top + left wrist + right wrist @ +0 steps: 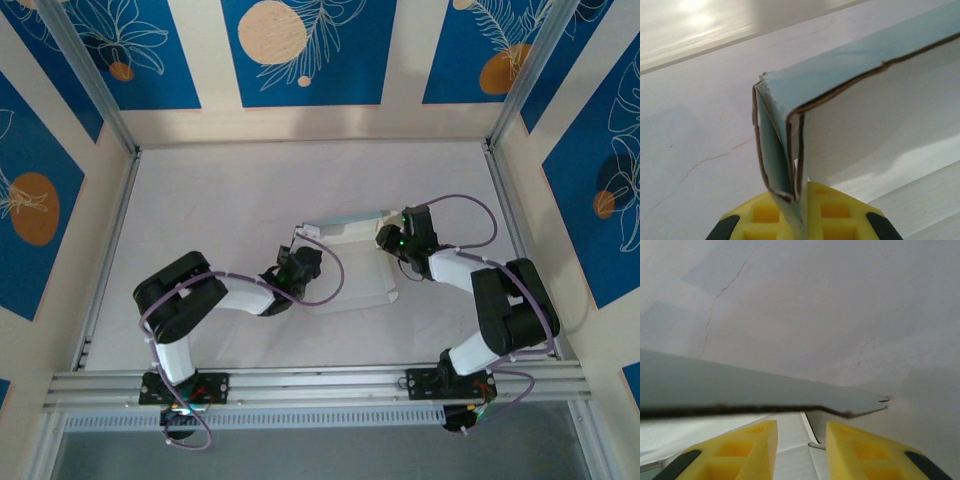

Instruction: Fold the paper box

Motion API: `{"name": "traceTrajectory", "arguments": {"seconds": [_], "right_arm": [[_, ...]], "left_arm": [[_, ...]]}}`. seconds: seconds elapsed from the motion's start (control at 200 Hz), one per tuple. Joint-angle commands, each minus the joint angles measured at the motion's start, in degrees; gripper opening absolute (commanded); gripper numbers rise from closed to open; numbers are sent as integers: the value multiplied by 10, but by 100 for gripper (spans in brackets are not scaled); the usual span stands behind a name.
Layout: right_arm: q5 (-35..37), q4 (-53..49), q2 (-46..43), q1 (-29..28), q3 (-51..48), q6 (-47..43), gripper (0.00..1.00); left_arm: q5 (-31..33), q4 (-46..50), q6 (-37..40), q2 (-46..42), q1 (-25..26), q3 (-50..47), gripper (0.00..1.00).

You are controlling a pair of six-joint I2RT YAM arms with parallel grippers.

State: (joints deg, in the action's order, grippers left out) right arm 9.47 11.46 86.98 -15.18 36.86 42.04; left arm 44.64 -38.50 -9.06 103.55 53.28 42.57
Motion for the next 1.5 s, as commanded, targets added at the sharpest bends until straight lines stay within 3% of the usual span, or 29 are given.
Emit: {"name": "traceTrajectory", "arguments": {"seconds": [0.0,0.055,0.21,0.28,0.355,0.465,0.565,0.62,0.93,1.07,1.246,1.496], "right_arm": [[-68,27,-36,2,-3,-45,28],[-104,27,-74,-6,-14,-87,26],[-114,-7,-241,-14,-74,-138,16],[-83,-62,-309,-12,-66,-152,14],[-1,-120,-336,5,-37,-141,13],[38,-212,-250,75,44,-91,15],[-32,-298,-129,134,140,-51,32],[-89,-333,-62,155,192,-35,36],[-245,-417,143,176,330,130,33],[-304,-374,149,156,299,169,31],[-308,-340,112,124,244,209,30],[-301,-281,83,73,191,301,36]], "left_arm": [[3,17,1,-7,8,5,0],[6,17,2,-6,8,7,0],[9,16,6,-6,7,9,0],[8,16,8,-4,6,11,0],[7,13,10,-3,6,10,0],[6,6,18,2,6,9,0],[9,-2,27,7,6,5,0],[10,-7,31,11,6,3,0],[11,-25,45,18,6,0,0],[8,-25,42,20,6,0,0],[7,-22,40,18,7,1,0],[3,-16,31,19,8,2,0]]}}
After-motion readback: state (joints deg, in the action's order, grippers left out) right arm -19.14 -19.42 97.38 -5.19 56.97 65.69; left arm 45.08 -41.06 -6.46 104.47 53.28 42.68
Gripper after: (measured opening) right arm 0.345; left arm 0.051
